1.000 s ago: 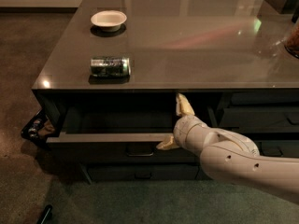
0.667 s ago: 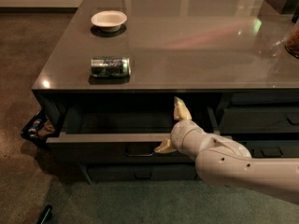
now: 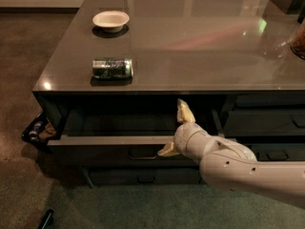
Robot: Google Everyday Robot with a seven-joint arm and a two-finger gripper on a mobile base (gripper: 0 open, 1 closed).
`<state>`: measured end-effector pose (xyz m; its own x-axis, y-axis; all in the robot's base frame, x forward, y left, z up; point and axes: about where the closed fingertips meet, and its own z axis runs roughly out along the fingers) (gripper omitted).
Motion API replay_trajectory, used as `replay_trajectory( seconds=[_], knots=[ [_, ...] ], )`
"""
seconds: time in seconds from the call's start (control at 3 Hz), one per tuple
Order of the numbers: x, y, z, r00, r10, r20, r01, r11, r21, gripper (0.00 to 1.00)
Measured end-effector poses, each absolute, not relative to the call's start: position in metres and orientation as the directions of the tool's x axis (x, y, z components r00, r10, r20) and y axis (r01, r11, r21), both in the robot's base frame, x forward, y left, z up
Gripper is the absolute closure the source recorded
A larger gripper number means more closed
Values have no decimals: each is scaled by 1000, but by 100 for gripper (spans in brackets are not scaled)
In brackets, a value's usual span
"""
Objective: Close top drawer
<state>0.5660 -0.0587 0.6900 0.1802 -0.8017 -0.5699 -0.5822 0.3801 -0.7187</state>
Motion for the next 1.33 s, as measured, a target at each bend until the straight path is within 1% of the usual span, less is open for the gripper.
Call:
replay_trajectory(
  seconds=[1.33],
  knots=[
    [574, -61, 693, 194, -798, -571, -574, 380, -726, 0]
  ],
)
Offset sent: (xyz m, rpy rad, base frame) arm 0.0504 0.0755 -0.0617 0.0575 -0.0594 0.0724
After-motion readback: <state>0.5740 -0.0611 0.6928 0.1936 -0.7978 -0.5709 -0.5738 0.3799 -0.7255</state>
